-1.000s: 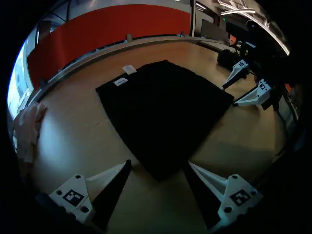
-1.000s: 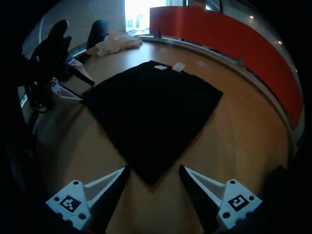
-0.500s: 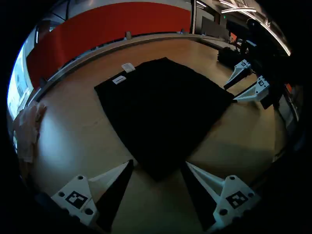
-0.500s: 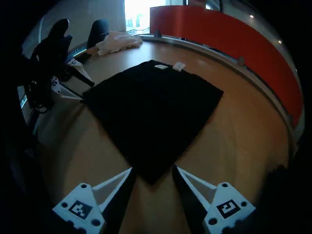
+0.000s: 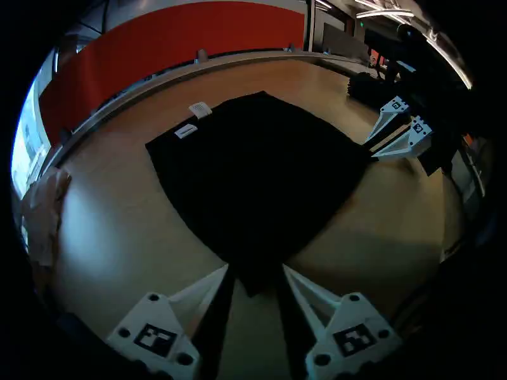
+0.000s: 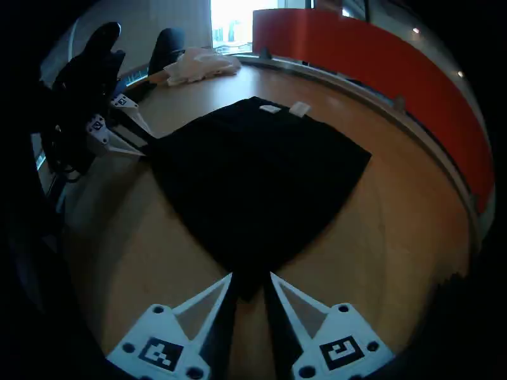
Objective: Fold towel
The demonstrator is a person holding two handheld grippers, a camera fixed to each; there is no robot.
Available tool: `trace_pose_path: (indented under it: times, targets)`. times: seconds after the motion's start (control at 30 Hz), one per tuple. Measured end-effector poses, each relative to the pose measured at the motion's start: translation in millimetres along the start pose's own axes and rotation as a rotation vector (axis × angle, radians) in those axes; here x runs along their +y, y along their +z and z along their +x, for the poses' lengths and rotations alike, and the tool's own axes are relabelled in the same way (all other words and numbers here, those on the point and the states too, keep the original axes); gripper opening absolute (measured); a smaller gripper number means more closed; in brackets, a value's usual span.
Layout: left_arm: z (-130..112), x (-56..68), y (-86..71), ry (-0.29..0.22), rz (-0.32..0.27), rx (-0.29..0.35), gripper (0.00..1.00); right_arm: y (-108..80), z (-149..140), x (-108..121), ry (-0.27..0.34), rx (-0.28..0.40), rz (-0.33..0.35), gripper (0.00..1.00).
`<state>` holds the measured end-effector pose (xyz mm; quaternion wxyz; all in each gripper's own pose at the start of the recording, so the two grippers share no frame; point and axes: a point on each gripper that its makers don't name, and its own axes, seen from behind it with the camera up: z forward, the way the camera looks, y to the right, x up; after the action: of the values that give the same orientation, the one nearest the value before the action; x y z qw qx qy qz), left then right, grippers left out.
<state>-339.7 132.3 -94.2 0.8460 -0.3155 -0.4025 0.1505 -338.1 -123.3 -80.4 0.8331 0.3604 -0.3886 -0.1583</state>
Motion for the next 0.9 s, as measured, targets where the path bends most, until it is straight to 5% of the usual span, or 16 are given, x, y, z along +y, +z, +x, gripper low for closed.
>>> trace_pose_path:
  times: [0.17,0.9]
  targets:
    - [2.0,-1.5,-2.2,-0.036,0.018,-0.009,0.09,0.5,4.6,-6.8,-0.012,0.008,0.006,0.13]
    - [22.6,2.6,-32.5,-0.12,0.001,0.012,0.08,-27.9,31.8,-4.5,0.038,0.073,-0.035,0.1]
